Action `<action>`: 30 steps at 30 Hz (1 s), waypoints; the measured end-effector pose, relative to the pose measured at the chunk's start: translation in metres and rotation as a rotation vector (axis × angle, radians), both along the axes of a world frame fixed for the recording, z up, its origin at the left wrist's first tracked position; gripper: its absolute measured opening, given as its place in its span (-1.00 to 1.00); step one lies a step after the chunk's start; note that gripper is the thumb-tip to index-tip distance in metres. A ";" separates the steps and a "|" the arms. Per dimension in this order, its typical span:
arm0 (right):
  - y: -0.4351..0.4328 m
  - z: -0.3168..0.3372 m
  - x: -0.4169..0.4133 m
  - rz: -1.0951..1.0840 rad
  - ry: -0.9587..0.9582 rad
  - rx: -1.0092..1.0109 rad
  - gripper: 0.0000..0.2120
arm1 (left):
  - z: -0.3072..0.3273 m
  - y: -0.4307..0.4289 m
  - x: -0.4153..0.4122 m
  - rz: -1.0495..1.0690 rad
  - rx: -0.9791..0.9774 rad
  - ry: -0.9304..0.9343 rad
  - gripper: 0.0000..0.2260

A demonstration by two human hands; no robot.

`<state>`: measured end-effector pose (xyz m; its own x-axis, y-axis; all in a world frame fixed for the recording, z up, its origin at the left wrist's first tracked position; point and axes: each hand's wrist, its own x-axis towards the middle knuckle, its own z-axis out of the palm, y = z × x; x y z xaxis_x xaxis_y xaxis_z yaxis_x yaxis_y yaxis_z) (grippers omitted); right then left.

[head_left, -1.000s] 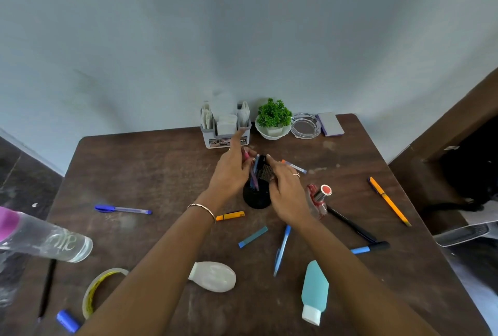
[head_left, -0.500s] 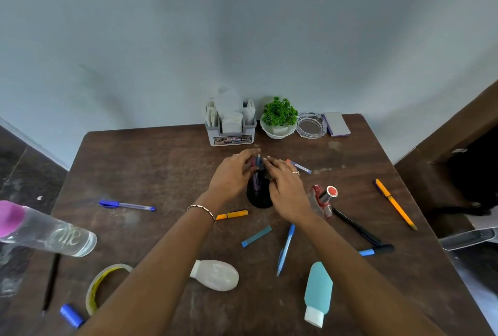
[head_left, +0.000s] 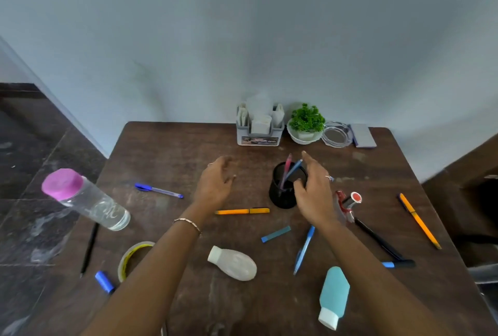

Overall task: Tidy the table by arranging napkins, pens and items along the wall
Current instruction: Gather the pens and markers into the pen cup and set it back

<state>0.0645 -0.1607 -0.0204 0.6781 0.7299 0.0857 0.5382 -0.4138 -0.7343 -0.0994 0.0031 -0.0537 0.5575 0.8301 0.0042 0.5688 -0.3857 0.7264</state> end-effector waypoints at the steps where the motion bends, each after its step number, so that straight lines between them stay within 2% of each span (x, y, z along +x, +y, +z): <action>1: 0.005 0.003 -0.006 -0.041 -0.064 0.047 -0.41 | -0.003 0.006 -0.015 0.052 0.027 0.041 -0.61; 3: 0.018 0.008 -0.019 -0.075 -0.198 0.151 -0.45 | -0.008 0.016 -0.046 0.130 0.051 0.125 -0.62; 6: 0.043 0.013 -0.045 0.039 -0.257 0.225 -0.48 | -0.012 0.030 -0.087 0.175 0.068 0.295 -0.61; 11: 0.070 0.006 -0.096 0.296 -0.176 0.162 -0.50 | -0.026 0.050 -0.127 -0.091 0.135 0.691 -0.64; 17: 0.076 -0.006 -0.130 0.451 -0.001 -0.015 -0.59 | -0.023 0.053 -0.130 -0.169 0.455 0.844 -0.80; 20: 0.077 -0.015 -0.133 0.468 0.079 -0.054 -0.65 | -0.029 0.057 -0.137 -0.223 0.515 0.800 -0.81; 23: 0.080 -0.020 -0.134 0.381 0.206 -0.038 -0.72 | -0.028 0.058 -0.141 -0.284 0.580 0.683 -0.81; 26: 0.083 -0.016 -0.136 0.220 0.516 -0.014 -0.79 | -0.027 0.056 -0.140 -0.260 0.620 0.463 -0.80; 28: 0.084 -0.012 -0.137 0.087 0.782 0.000 -0.81 | -0.017 0.050 -0.132 -0.176 0.497 0.229 -0.87; 30: 0.085 -0.007 -0.136 -0.026 1.013 0.013 -0.84 | 0.000 0.040 -0.118 0.000 0.294 -0.049 -0.87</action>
